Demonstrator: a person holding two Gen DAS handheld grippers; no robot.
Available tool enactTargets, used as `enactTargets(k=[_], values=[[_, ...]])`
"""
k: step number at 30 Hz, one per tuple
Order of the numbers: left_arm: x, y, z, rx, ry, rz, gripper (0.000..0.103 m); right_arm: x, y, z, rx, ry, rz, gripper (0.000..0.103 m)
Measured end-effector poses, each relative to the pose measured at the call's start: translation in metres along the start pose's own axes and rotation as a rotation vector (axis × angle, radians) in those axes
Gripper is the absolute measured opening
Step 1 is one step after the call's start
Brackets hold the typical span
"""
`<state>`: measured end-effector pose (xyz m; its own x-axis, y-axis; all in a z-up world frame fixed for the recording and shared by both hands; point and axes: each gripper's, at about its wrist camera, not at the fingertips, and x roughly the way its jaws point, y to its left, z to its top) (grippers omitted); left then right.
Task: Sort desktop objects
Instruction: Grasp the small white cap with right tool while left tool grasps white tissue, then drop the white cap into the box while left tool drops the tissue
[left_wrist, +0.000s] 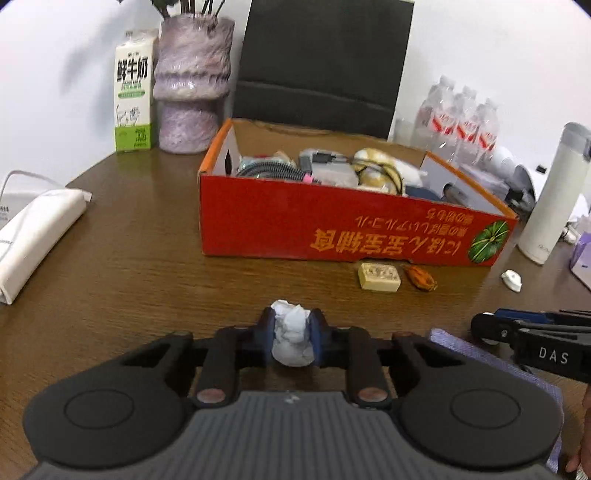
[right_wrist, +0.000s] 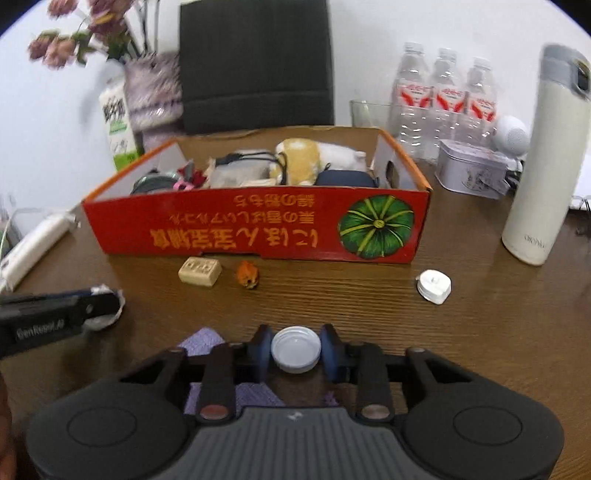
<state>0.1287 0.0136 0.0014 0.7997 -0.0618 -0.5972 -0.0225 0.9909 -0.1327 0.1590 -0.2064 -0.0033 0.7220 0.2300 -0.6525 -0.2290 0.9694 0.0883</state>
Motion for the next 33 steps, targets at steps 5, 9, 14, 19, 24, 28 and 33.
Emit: enactTargets(k=[5,9,14,19,24,28,33], values=[[-0.015,0.0,0.006,-0.016,-0.066,-0.013,0.017,-0.013,-0.007,0.001,0.025,-0.088,-0.018,0.027],[-0.042,-0.005,0.009,-0.01,-0.11,-0.023,0.017,-0.031,-0.011,0.006,0.046,-0.167,-0.04,0.027],[-0.081,-0.015,-0.004,-0.003,-0.136,-0.068,0.017,-0.068,0.004,-0.001,0.035,-0.203,-0.044,0.027],[-0.118,-0.031,-0.026,0.057,-0.125,-0.093,0.018,-0.114,0.026,-0.03,0.024,-0.217,-0.007,0.027],[-0.153,-0.032,-0.049,0.064,-0.113,-0.075,0.018,-0.157,0.04,-0.064,0.016,-0.223,0.026,0.027],[-0.182,-0.037,-0.058,0.08,-0.151,-0.075,0.018,-0.183,0.046,-0.078,-0.005,-0.25,0.019,0.027],[-0.2,-0.04,-0.054,0.099,-0.188,-0.086,0.018,-0.208,0.047,-0.08,-0.008,-0.294,0.029,0.027]])
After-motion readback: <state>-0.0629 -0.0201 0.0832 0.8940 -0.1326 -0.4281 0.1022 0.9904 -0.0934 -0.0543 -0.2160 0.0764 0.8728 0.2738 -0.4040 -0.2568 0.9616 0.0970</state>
